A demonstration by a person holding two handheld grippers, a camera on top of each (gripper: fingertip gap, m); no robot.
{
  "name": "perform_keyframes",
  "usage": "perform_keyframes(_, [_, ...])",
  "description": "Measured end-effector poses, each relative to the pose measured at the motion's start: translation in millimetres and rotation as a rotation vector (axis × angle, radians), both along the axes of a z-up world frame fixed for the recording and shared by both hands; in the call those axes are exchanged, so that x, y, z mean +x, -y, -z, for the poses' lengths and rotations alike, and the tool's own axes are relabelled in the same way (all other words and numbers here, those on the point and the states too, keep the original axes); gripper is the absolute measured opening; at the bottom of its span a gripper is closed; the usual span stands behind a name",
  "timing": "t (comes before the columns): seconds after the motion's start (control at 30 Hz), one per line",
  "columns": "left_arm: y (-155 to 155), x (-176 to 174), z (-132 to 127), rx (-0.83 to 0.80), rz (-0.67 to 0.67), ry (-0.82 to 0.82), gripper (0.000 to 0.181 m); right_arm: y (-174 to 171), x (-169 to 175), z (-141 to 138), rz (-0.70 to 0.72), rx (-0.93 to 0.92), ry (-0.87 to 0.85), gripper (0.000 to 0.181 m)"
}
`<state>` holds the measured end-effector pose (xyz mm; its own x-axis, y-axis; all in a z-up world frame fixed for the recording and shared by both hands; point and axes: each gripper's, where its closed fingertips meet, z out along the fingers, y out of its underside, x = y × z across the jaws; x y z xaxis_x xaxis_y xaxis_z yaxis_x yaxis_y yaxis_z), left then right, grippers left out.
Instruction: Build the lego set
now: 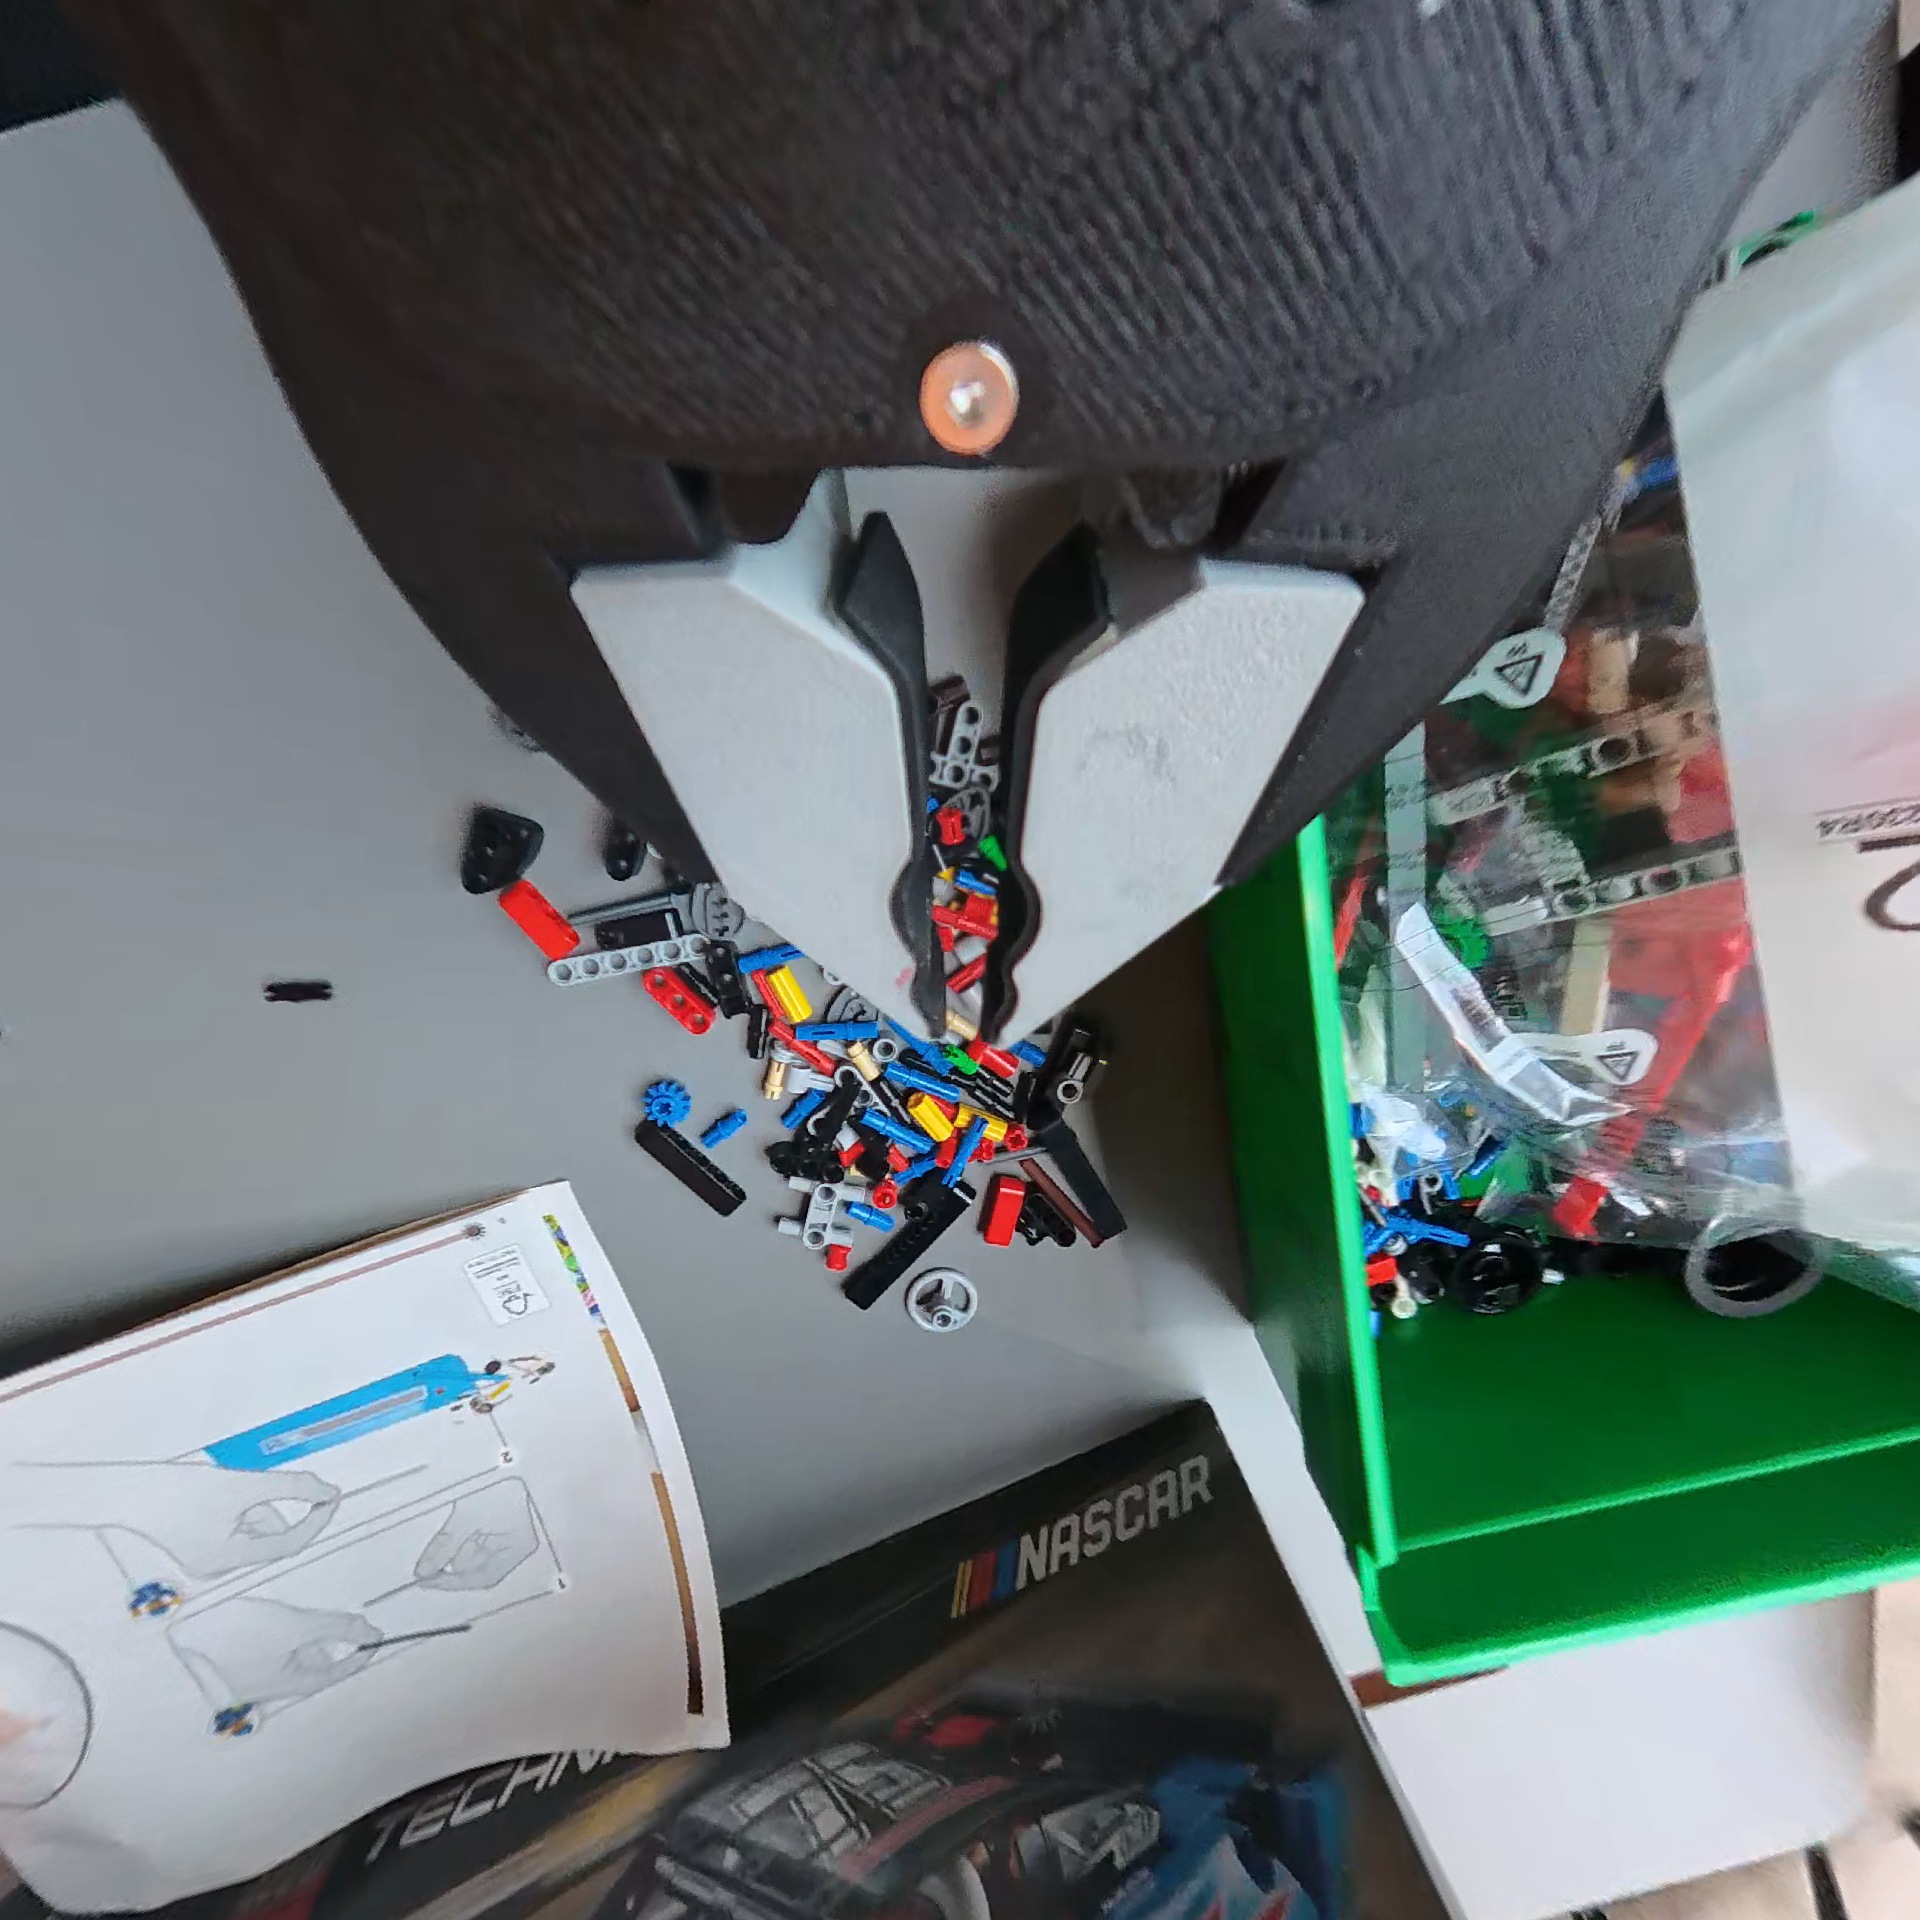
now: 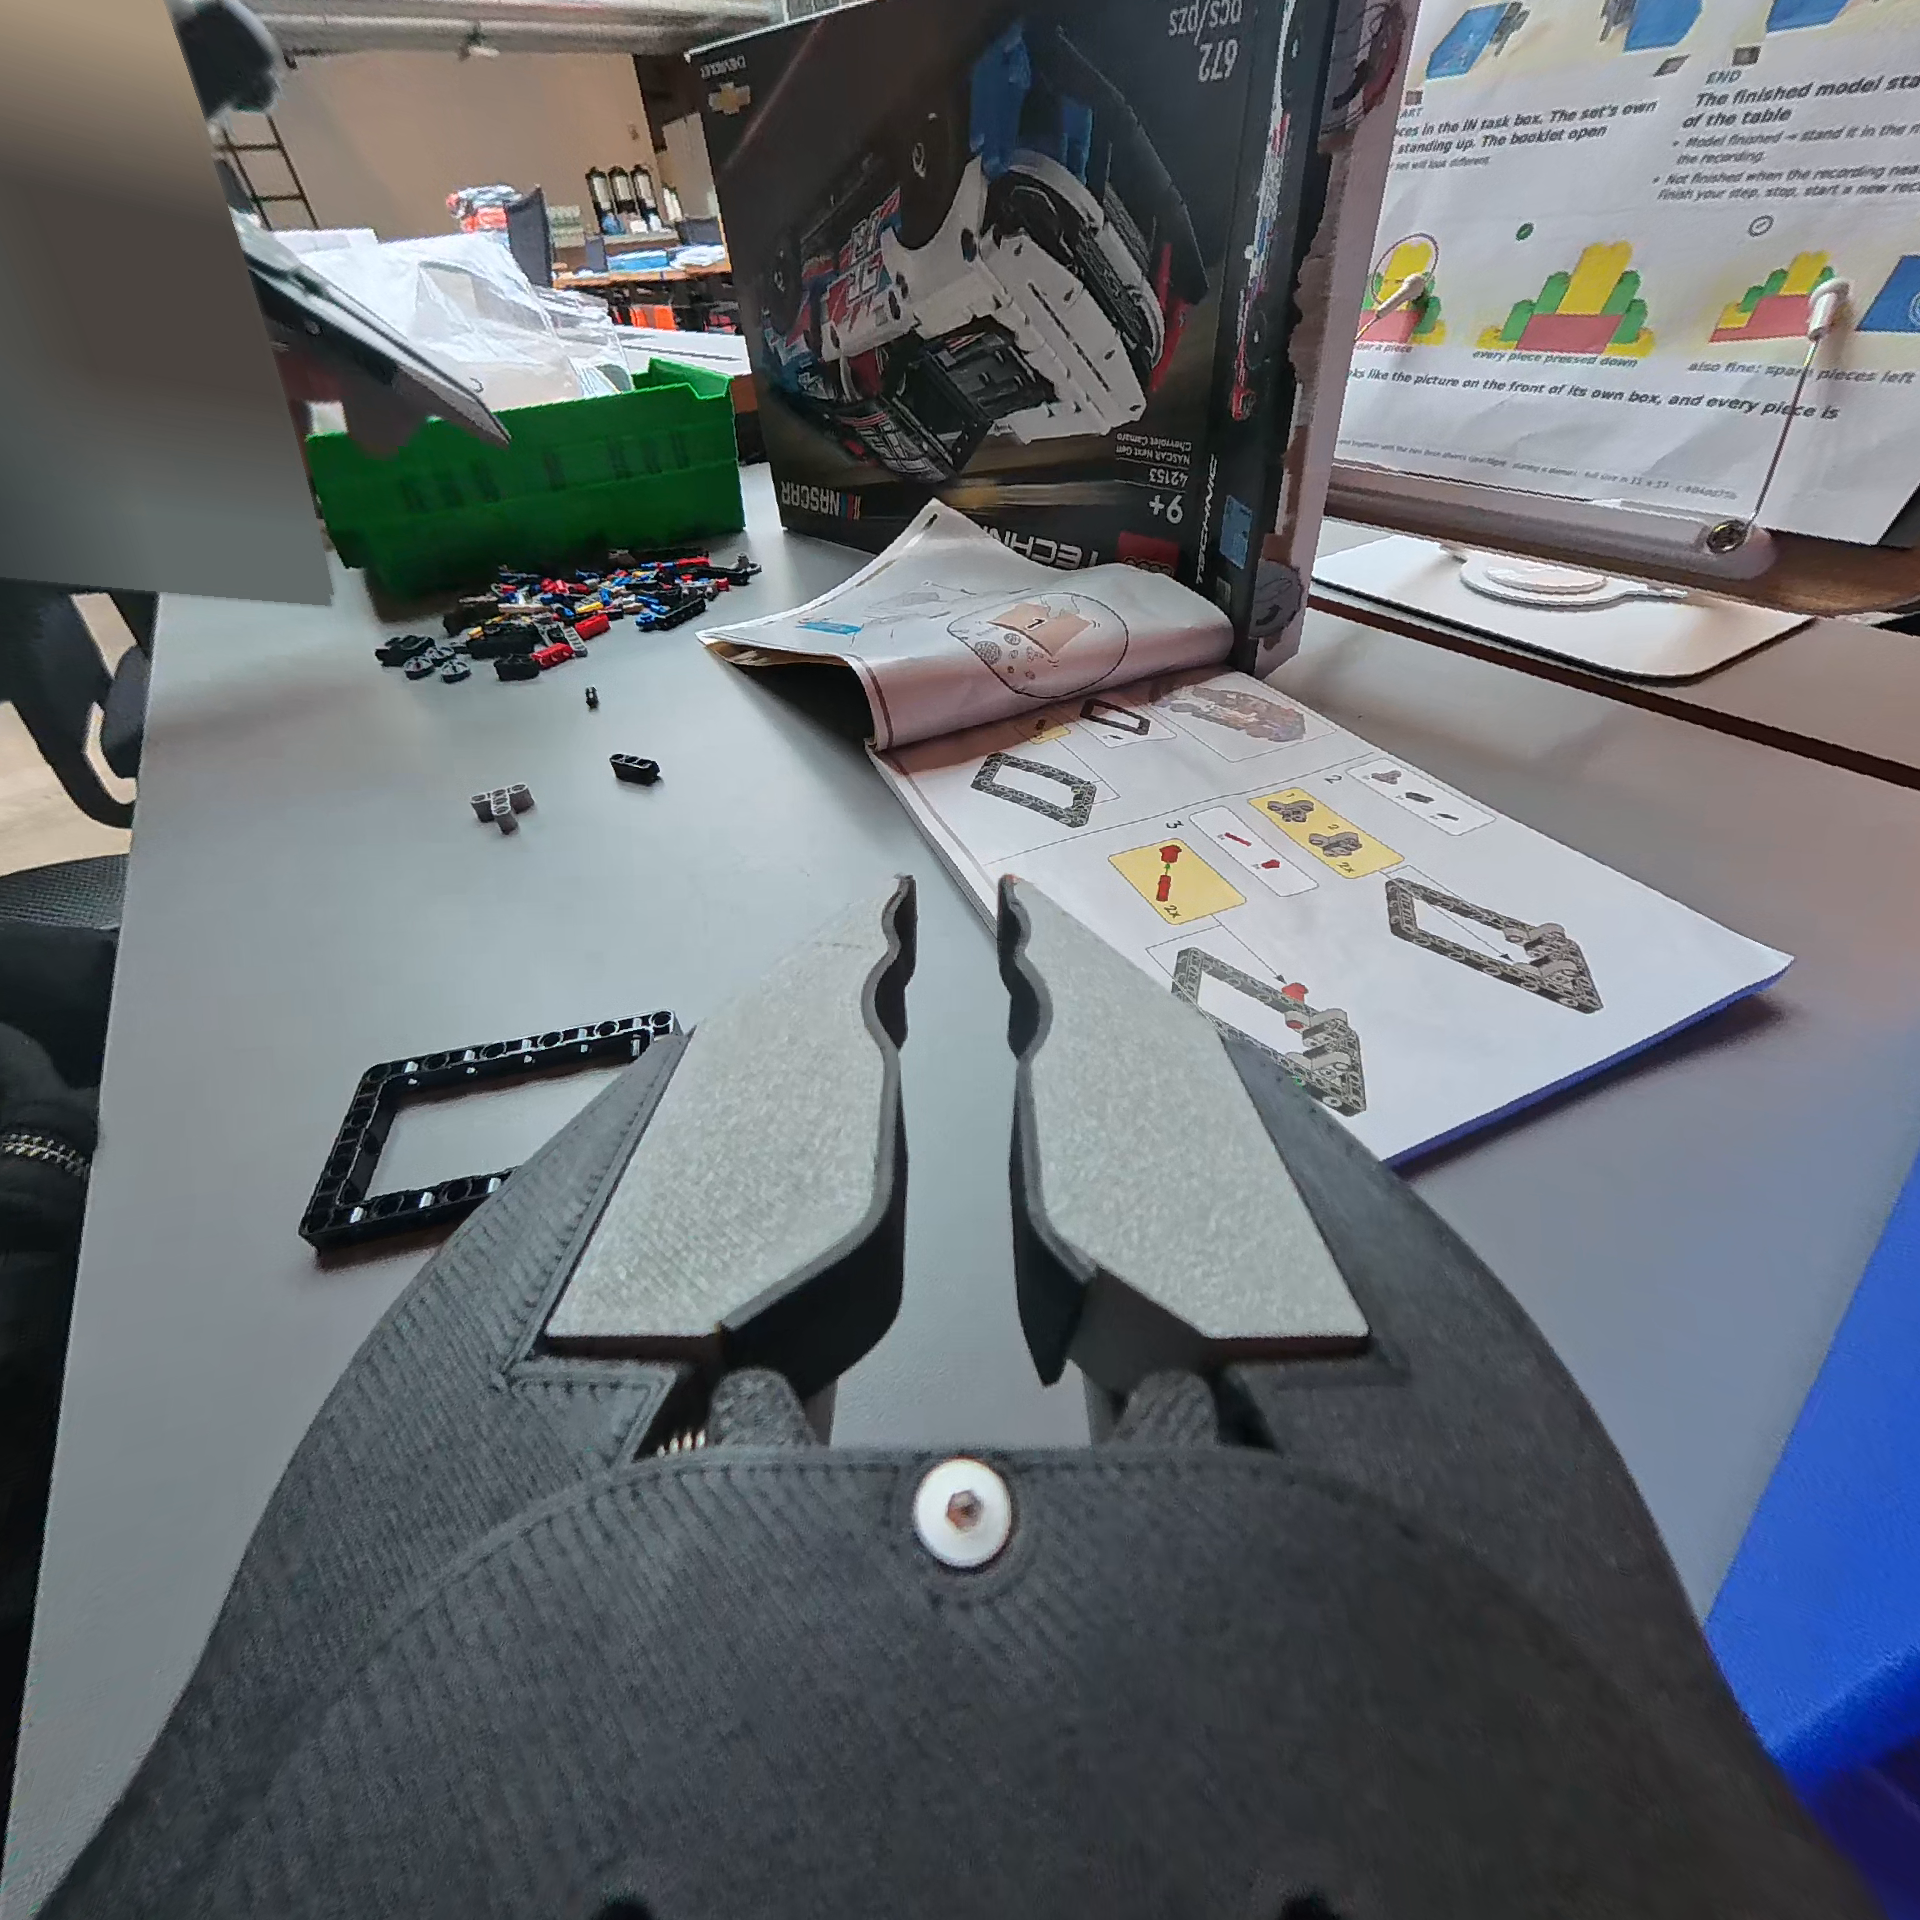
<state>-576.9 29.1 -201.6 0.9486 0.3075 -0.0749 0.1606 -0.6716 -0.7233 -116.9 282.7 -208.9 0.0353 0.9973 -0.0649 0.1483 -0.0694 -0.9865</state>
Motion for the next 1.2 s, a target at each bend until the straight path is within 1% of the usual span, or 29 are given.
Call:
perform_keyframes(0.03, [-3,-1,4,-0.01,0.002,0.004,0.004,0,0,0,0.001,0.001,0.002,0.012])
perform_keyframes(0.2, [-10,-10,11,-0.042,-0.01,-0.01,0.0,0,-1,1,0.004,0.008,0.009,0.012])
perform_keyframes(0.23, [-10,-9,16,-0.07,-0.001,-0.009,0.0,0,-1,1,0.003,0.007,0.01,0.012])
perform_keyframes(0.33, [-7,-5,39,-0.218,0.037,-0.002,0.0,1,-1,1,-0.001,0.005,0.007,0.012])
perform_keyframes(0.43, [-11,-8,47,-0.296,0.059,-0.038,0.0,1,0,0,-0.005,0.008,0.001,0.012])
perform_keyframes(0.67, [-25,-4,37,-0.253,0.082,-0.028,0.001,3,0,0,-0.014,0.018,-0.002,0.011])
perform_keyframes(1.1, [-32,-4,42,-0.242,0.096,-0.015,0.002,3,-1,0,-0.016,0.011,0.003,0.012])
perform_keyframes(1.2, [-36,1,44,-0.235,0.123,0.002,0.002,3,-1,1,-0.016,0.01,0.006,0.012])
